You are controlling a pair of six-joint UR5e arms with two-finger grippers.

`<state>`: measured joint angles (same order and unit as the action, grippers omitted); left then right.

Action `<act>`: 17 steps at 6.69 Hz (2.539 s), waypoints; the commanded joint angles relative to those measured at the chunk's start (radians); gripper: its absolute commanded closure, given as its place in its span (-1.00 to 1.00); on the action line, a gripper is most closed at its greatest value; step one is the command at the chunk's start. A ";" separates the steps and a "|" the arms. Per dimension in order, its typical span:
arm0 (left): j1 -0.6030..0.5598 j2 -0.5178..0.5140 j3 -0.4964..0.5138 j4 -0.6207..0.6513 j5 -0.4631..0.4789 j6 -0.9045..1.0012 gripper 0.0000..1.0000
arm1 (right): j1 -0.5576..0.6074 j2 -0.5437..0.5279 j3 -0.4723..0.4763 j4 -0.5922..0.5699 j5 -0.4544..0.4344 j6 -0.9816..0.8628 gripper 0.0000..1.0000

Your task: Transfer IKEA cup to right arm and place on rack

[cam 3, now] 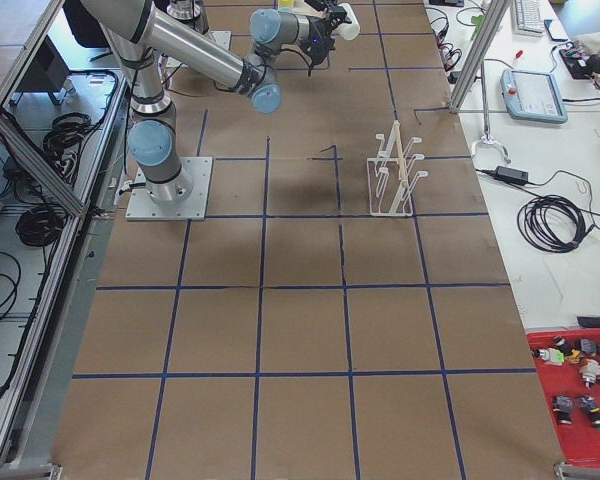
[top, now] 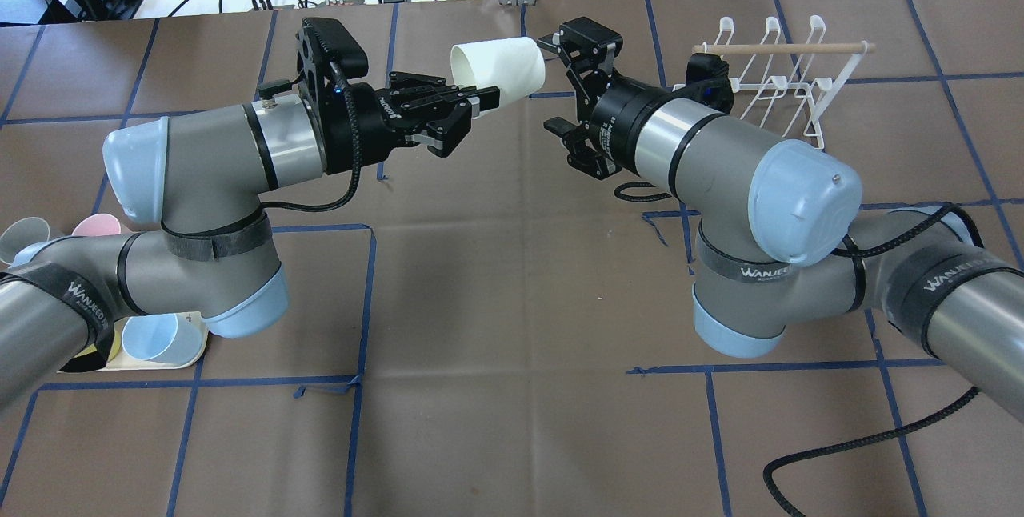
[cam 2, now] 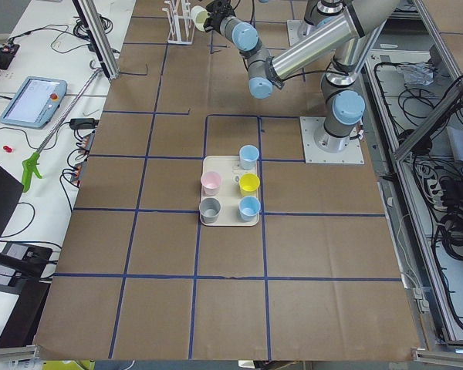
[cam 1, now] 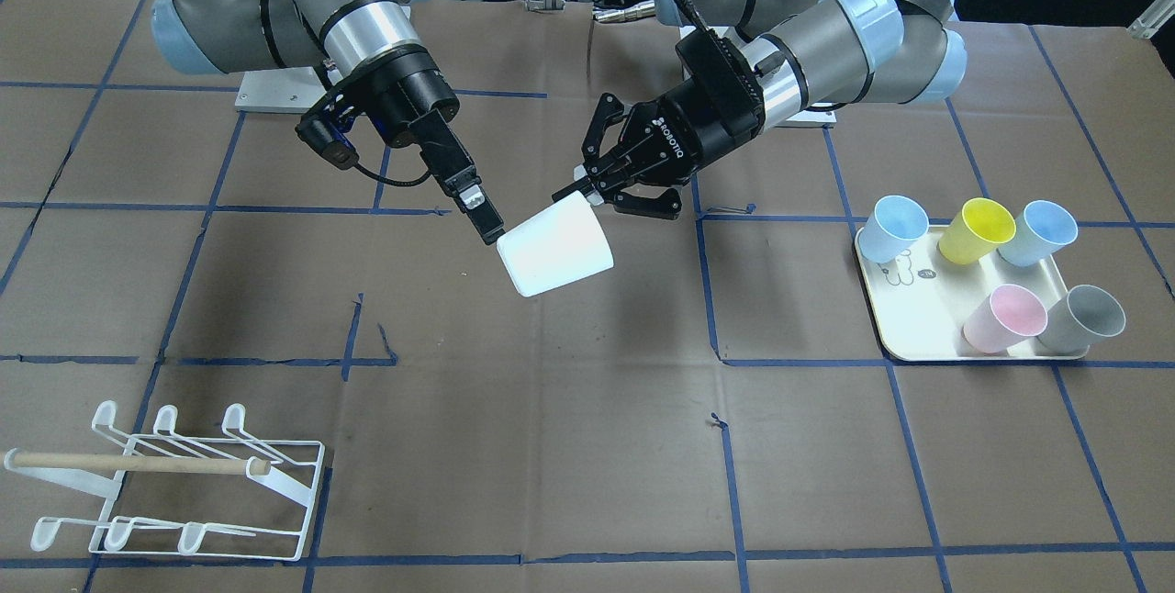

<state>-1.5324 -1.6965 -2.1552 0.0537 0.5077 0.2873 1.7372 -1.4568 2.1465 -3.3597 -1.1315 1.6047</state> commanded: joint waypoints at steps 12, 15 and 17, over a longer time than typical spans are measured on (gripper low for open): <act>0.000 0.001 0.002 0.003 0.002 -0.027 0.77 | 0.056 0.104 -0.119 0.008 -0.028 0.029 -0.73; 0.000 0.003 0.002 0.003 0.002 -0.033 0.76 | 0.053 0.104 -0.119 0.008 -0.022 0.023 0.02; 0.000 0.006 0.003 0.003 0.002 -0.072 0.14 | 0.053 0.104 -0.117 0.010 -0.017 0.023 0.12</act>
<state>-1.5325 -1.6935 -2.1535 0.0567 0.5093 0.2438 1.7904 -1.3530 2.0288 -3.3507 -1.1506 1.6273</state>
